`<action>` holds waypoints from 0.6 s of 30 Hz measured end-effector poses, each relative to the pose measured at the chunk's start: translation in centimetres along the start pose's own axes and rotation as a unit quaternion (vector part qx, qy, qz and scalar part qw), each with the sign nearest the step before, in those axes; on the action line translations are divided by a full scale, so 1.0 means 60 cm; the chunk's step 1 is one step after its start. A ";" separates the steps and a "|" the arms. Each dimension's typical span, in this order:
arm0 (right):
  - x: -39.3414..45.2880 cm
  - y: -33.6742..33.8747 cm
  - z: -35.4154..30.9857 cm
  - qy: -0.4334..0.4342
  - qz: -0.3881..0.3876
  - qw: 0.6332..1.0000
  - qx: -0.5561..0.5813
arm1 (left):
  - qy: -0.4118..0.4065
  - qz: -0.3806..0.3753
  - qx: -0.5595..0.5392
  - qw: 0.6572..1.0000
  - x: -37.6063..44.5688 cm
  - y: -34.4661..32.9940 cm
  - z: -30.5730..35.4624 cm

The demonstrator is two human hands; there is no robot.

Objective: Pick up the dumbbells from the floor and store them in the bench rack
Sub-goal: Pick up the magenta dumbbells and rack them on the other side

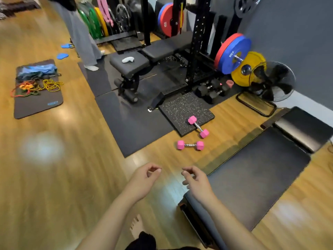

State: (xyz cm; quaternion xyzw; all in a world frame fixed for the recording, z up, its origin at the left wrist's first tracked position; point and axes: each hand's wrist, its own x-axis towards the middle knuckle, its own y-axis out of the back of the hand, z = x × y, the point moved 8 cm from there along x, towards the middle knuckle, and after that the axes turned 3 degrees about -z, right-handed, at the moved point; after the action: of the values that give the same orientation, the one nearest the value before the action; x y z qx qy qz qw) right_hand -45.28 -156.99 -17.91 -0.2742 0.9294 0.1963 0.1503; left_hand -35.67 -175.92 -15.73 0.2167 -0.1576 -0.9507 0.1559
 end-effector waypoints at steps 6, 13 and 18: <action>0.069 0.005 -0.052 -0.034 0.111 0.990 0.074 | -0.061 -0.095 0.072 0.991 0.156 0.067 0.073; 0.134 0.035 -0.047 -0.080 0.214 0.967 0.114 | -0.090 -0.196 0.081 0.973 0.304 0.022 0.138; 0.251 0.078 -0.068 -0.088 0.247 0.958 0.118 | -0.113 -0.246 0.112 0.956 0.425 -0.009 0.182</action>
State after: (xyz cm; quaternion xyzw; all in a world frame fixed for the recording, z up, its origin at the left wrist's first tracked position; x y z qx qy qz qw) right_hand -60.72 -161.97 -18.85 0.0022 0.9678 0.1394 0.2094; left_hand -62.69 -182.24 -15.85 0.1565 -0.2218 -0.9540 -0.1271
